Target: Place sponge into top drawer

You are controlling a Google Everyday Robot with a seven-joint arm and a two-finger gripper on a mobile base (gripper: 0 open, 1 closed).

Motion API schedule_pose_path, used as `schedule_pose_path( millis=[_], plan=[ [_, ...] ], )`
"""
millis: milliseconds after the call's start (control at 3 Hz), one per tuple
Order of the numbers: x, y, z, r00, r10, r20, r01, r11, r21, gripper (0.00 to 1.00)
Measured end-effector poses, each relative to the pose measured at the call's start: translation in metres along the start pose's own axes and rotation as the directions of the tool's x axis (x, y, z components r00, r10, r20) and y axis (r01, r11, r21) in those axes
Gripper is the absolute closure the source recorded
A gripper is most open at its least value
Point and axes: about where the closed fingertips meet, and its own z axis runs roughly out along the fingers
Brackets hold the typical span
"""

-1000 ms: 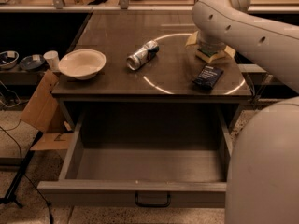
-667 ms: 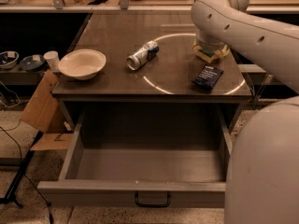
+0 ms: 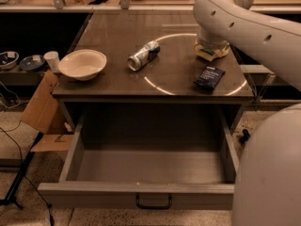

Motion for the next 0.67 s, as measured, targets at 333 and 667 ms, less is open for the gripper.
schedule_pose_path(
  millis=[333,667],
  plan=[
    [-0.003,-0.008,-0.022,0.999,0.023,0.024,-0.022,0.9994,-0.028,1.00],
    [-0.005,-0.019,-0.053,0.997,0.042,0.063,-0.038,0.9972,-0.065,1.00]
  ],
)
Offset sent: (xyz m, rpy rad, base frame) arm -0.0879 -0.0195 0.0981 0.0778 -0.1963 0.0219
